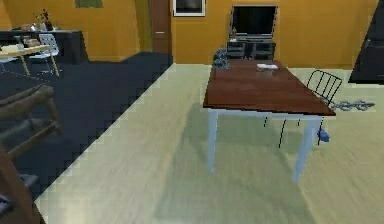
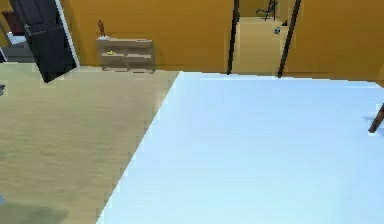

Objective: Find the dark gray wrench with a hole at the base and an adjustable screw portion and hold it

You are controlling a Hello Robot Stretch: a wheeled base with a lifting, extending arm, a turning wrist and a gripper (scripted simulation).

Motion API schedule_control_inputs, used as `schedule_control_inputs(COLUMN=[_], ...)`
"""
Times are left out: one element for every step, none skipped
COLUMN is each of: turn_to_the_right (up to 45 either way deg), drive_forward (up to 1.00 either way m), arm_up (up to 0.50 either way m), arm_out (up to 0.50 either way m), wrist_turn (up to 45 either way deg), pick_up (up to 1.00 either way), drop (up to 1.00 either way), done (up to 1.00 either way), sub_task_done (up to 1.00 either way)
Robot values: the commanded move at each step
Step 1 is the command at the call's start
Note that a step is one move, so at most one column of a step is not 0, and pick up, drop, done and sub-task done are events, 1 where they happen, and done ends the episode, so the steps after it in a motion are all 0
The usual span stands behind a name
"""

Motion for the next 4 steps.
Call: schedule_control_inputs(turn_to_the_right=[0.0, -30.0, 0.0, 0.0], drive_forward=[0.3, 0.0, 1.0, 1.0], arm_up=[0.0, 0.0, 0.0, 0.0], arm_out=[0.0, 0.0, 0.0, 0.0], wrist_turn=[0.0, 0.0, 0.0, 0.0], pick_up=[0.0, 0.0, 0.0, 0.0], drop=[0.0, 0.0, 0.0, 0.0], done=[0.0, 0.0, 0.0, 0.0], sub_task_done=[0.0, 0.0, 0.0, 0.0])
